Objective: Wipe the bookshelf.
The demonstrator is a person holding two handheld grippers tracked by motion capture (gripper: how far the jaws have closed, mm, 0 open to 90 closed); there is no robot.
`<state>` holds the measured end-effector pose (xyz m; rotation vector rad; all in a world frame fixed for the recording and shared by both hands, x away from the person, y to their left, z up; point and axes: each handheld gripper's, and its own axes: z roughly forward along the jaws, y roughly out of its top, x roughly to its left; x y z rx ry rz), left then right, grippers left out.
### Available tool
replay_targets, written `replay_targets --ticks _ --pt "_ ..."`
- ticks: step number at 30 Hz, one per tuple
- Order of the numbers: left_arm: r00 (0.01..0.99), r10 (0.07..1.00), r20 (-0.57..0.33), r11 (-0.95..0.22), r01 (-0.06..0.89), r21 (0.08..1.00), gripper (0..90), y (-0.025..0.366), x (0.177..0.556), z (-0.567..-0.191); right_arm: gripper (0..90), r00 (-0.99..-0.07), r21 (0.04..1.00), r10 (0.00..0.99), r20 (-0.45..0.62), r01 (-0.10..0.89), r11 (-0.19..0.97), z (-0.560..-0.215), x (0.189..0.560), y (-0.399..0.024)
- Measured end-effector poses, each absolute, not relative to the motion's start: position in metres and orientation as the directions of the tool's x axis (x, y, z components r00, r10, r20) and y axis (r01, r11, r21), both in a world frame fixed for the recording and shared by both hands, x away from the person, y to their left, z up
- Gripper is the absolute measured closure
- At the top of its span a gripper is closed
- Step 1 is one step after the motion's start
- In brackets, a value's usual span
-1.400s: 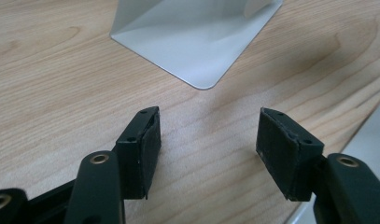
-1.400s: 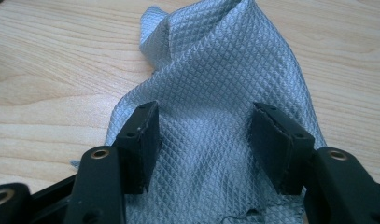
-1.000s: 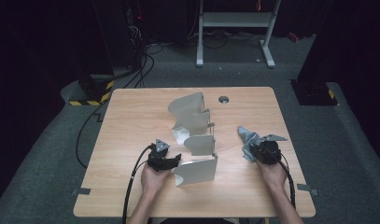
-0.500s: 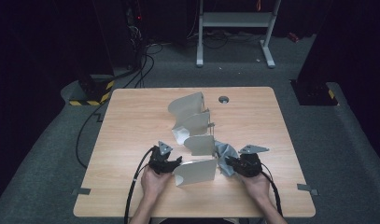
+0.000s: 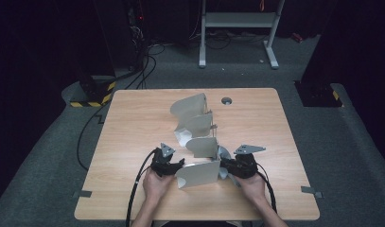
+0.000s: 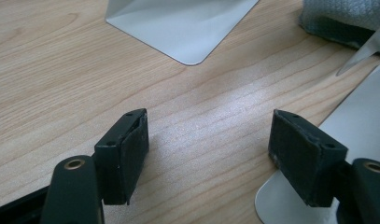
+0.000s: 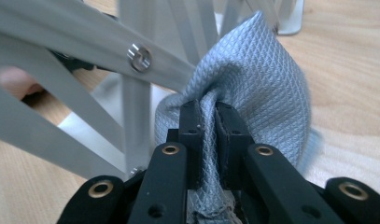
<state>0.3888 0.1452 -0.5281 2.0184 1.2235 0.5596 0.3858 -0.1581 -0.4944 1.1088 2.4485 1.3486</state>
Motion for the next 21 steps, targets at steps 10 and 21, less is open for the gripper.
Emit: replay_targets --ticks 10,21 --pt "0.462 0.887 0.006 -0.309 0.585 0.750 29.2 0.145 0.389 -0.528 83.3 -0.746 0.807 0.635 0.200 0.493 0.325 -0.477 0.379 -0.158" --pt "0.463 0.886 0.006 -0.310 0.584 0.750 29.2 0.144 0.389 -0.528 83.5 -0.759 0.839 0.628 0.173 0.447 0.309 -0.461 0.376 -0.161"
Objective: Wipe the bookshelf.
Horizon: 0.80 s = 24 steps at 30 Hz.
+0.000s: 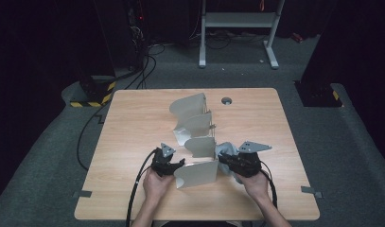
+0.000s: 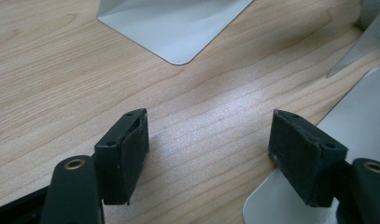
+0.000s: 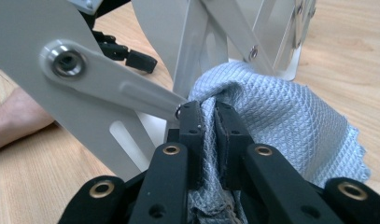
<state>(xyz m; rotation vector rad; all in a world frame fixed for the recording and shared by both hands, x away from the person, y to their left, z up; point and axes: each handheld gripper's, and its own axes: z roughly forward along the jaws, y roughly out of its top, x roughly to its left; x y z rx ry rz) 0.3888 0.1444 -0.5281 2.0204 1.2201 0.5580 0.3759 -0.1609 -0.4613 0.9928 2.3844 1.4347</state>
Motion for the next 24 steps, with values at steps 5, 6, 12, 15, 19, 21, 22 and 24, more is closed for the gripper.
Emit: replay_targets --ticks 5,6,12,15,19,21,22,24 --pt "0.463 0.886 0.005 -0.310 0.584 0.750 29.2 0.144 0.389 -0.528 83.6 -0.760 0.858 0.629 0.167 0.426 0.287 -0.452 0.375 -0.165" --pt "0.463 0.886 0.005 -0.310 0.584 0.750 29.2 0.144 0.389 -0.528 83.7 -0.758 0.863 0.630 0.167 0.421 0.278 -0.450 0.374 -0.166" --pt "0.463 0.886 0.005 -0.310 0.585 0.750 29.1 0.144 0.389 -0.528 83.8 -0.762 0.896 0.631 0.147 0.373 0.242 -0.430 0.376 -0.170" --pt "0.463 0.886 0.004 -0.309 0.585 0.750 29.2 0.144 0.389 -0.528 83.7 -0.768 0.906 0.627 0.131 0.349 0.239 -0.422 0.378 -0.167" --pt "0.463 0.886 0.005 -0.310 0.585 0.750 29.2 0.144 0.389 -0.528 83.7 -0.776 0.911 0.620 0.115 0.331 0.244 -0.417 0.378 -0.162" --pt "0.464 0.886 0.004 -0.310 0.585 0.750 29.2 0.144 0.389 -0.528 83.7 -0.778 0.907 0.617 0.115 0.336 0.254 -0.419 0.378 -0.160" --pt "0.463 0.886 0.003 -0.308 0.585 0.750 29.2 0.144 0.389 -0.528 83.7 -0.777 0.903 0.619 0.115 0.341 0.261 -0.421 0.379 -0.160" --pt "0.463 0.886 0.003 -0.308 0.585 0.750 29.2 0.144 0.389 -0.528 83.7 -0.773 0.891 0.622 0.125 0.363 0.273 -0.427 0.381 -0.159"
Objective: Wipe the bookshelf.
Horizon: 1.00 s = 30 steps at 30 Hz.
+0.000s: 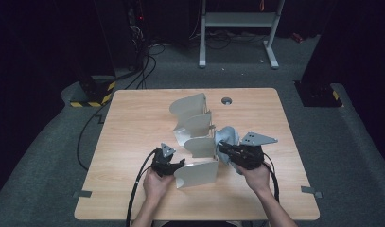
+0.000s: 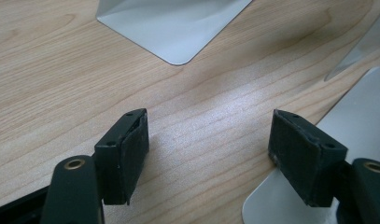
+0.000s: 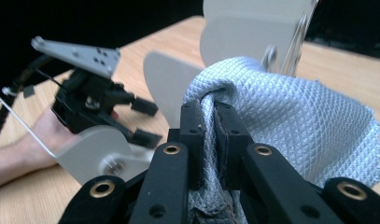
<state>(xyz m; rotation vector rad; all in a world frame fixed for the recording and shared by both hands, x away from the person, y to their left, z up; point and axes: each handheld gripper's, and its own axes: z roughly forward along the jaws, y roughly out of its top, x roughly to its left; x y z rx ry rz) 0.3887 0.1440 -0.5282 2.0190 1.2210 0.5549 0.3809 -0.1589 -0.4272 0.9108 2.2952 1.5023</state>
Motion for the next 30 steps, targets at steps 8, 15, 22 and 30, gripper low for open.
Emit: replay_targets --ticks 8,15,22,30 --pt "0.464 0.886 0.003 -0.309 0.585 0.750 29.2 0.144 0.389 -0.528 83.8 -0.761 0.851 0.623 0.179 0.438 0.291 -0.459 0.384 -0.156" --pt "0.464 0.886 0.002 -0.308 0.585 0.750 29.2 0.144 0.389 -0.528 83.8 -0.745 0.838 0.632 0.212 0.472 0.275 -0.475 0.386 -0.156" --pt "0.464 0.886 0.002 -0.308 0.585 0.750 29.2 0.144 0.389 -0.528 83.8 -0.728 0.824 0.644 0.235 0.501 0.266 -0.484 0.388 -0.155" --pt "0.464 0.886 0.002 -0.308 0.585 0.750 29.2 0.144 0.389 -0.528 83.8 -0.709 0.804 0.660 0.246 0.530 0.269 -0.490 0.391 -0.155"
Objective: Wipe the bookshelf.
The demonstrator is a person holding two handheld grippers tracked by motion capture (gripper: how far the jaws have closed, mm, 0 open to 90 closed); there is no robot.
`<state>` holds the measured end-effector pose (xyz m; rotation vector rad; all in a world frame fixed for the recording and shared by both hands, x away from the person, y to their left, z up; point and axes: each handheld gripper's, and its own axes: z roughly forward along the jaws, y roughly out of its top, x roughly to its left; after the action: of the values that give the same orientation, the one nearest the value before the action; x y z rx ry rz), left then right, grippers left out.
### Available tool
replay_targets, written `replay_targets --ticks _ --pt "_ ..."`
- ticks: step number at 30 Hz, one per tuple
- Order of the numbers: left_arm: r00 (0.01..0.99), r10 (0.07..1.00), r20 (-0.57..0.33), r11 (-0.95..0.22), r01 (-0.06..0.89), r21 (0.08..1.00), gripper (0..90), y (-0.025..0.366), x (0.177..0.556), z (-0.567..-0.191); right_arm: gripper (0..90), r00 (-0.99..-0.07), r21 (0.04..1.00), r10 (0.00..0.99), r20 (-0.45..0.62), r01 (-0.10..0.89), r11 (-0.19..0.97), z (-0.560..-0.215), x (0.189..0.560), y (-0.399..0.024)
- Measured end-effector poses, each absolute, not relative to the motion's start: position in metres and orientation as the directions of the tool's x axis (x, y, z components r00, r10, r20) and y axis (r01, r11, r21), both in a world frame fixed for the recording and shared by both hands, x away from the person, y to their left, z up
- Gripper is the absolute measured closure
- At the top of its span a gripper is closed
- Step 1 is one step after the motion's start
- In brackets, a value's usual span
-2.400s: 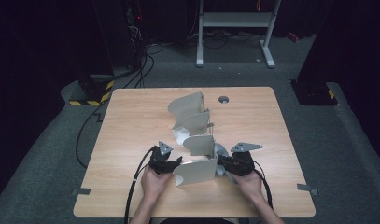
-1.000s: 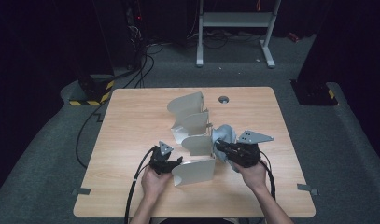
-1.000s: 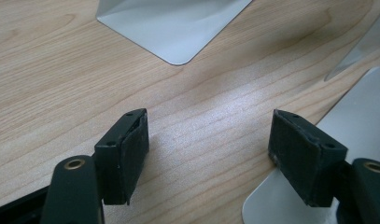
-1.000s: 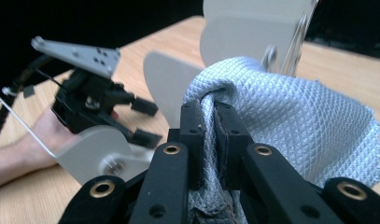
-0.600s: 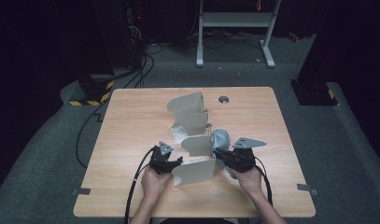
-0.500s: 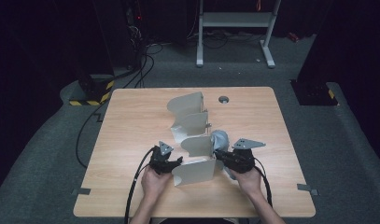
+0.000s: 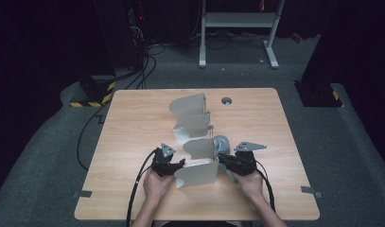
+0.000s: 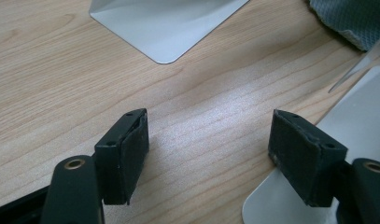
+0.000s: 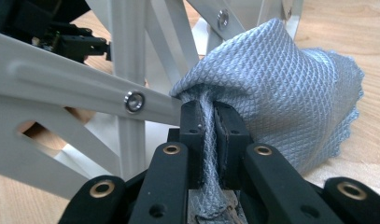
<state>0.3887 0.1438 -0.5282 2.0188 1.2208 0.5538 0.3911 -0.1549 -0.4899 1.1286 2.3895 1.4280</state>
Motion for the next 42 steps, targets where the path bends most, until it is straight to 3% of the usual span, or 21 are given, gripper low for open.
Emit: replay_targets --ticks 14,21,36,42 --pt "0.463 0.886 0.002 -0.308 0.585 0.750 29.2 0.144 0.389 -0.528 83.8 -0.697 0.753 0.676 0.240 0.573 0.323 -0.507 0.391 -0.152" --pt "0.464 0.886 0.003 -0.309 0.585 0.750 29.3 0.144 0.389 -0.528 83.8 -0.721 0.799 0.644 0.258 0.534 0.278 -0.486 0.376 -0.162" --pt "0.463 0.886 0.001 -0.307 0.586 0.750 29.3 0.144 0.389 -0.528 83.7 -0.786 0.910 0.597 0.157 0.350 0.222 -0.424 0.331 -0.173" --pt "0.463 0.886 0.001 -0.307 0.586 0.750 29.3 0.144 0.389 -0.528 83.7 -0.789 0.906 0.598 0.141 0.346 0.243 -0.427 0.326 -0.170"
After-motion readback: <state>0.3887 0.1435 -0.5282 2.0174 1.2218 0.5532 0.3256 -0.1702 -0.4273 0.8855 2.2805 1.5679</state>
